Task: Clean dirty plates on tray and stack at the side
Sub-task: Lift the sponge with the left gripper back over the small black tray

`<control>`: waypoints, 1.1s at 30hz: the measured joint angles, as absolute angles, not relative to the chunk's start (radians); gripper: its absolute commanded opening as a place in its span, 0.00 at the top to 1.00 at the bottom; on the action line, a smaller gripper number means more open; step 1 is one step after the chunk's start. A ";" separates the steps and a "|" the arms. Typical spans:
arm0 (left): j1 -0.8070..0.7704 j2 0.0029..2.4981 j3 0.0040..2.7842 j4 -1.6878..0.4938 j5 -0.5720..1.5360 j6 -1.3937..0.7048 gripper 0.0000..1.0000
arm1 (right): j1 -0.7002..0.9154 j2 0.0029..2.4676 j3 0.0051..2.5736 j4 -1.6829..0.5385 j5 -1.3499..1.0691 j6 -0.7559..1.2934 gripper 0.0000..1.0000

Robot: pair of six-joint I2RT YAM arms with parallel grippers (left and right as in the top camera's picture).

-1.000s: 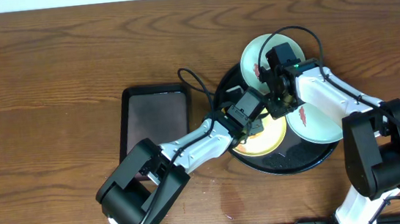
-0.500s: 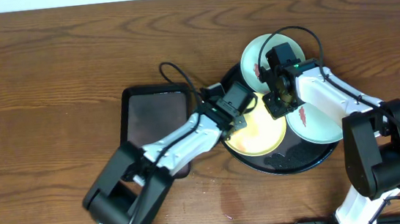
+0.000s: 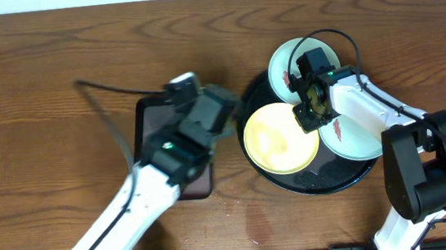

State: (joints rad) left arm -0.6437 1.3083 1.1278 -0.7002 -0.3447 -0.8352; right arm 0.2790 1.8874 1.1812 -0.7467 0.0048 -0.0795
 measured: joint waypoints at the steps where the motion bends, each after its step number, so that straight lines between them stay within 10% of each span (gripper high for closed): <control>1: -0.614 1.292 1.128 -0.744 -0.349 -0.831 0.92 | 0.280 1.886 1.181 -0.748 0.005 -0.078 0.99; 33: -0.323 1.500 1.104 -0.842 -0.162 -0.594 0.92 | 0.437 1.439 1.182 -0.771 0.506 -0.092 0.99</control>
